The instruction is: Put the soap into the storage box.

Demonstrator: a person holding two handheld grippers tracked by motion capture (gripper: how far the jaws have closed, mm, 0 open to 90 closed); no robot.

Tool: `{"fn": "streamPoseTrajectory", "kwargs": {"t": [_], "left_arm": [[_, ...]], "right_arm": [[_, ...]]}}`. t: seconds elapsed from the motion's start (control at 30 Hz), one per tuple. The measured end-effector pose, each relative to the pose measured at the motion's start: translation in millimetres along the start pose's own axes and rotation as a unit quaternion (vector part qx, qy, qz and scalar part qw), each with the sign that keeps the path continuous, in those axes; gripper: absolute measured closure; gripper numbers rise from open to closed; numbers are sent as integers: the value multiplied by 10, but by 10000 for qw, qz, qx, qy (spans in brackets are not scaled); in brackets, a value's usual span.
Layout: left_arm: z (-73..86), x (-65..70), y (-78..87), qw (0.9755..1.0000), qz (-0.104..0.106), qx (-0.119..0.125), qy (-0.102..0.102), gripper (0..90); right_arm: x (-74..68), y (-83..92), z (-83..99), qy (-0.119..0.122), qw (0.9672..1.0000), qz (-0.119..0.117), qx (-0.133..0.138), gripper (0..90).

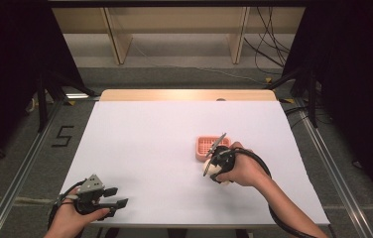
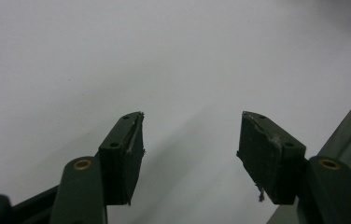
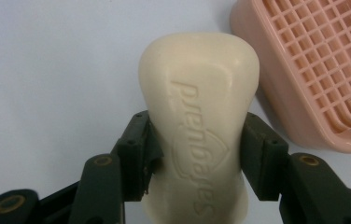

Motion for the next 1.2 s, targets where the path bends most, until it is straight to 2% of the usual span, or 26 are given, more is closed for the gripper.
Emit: {"fn": "streamPoseTrajectory", "kwargs": {"t": [0.27, 0.3, 0.33, 0.4, 0.47, 0.57, 0.6, 0.67, 0.7, 1.0, 1.03, 1.17, 1.2], "left_arm": [[0, -2, 2, 10000, -3, 6, 0, 397], [-9, 7, -5, 9999, 17, 70, 71, 397], [1, -4, 3, 10000, 0, -2, -4, 397], [1, -3, 3, 10000, -1, 5, 4, 397], [-10, 7, -4, 9999, 15, 76, 74, 397], [-9, 5, -4, 9999, 16, 69, 71, 396], [0, -6, 2, 10000, -9, 10, -1, 396], [0, -5, 2, 10000, -6, 14, 8, 396], [-9, 4, -2, 10000, 18, 68, 69, 396], [1, -5, 4, 10000, 4, 0, 1, 396], [-9, 5, -4, 9999, 20, 71, 76, 396], [-1, -8, 4, 10000, -4, 14, 2, 396], [-11, 2, -3, 9999, 16, 78, 71, 396]], "right_arm": [[86, 13, 11, 93, 9999, 43, 52, 505], [101, 14, 15, 77, 10000, 49, 36, 505], [109, 14, 14, 94, 9999, 59, 36, 505], [119, 15, 15, 108, 9999, 77, 48, 505], [128, 14, 12, 69, 9999, 62, 58, 505], [141, 12, 10, 36, 10000, 83, 40, 505], [146, 15, 13, 19, 9999, 95, 39, 505], [161, 13, 2, 111, 9998, 109, 78, 505], [175, 18, 2, 95, 9998, 126, 75, 505], [205, 43, -16, 22, 9998, 156, 105, 505], [219, 41, -24, 45, 9998, 173, 118, 505], [236, 51, -39, 33, 9998, 170, 126, 505], [243, 57, -42, 60, 9997, 178, 137, 505]]}}
Point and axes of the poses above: each handheld gripper's, and its own axes: y roughly backward along the jaws, z roughly out of its underside, x roughly to its right, the point moved 7 cm from there along -y, roughly forward along the jaws, and after that the axes turned 12 degrees about -x, right-handed, at the moved point
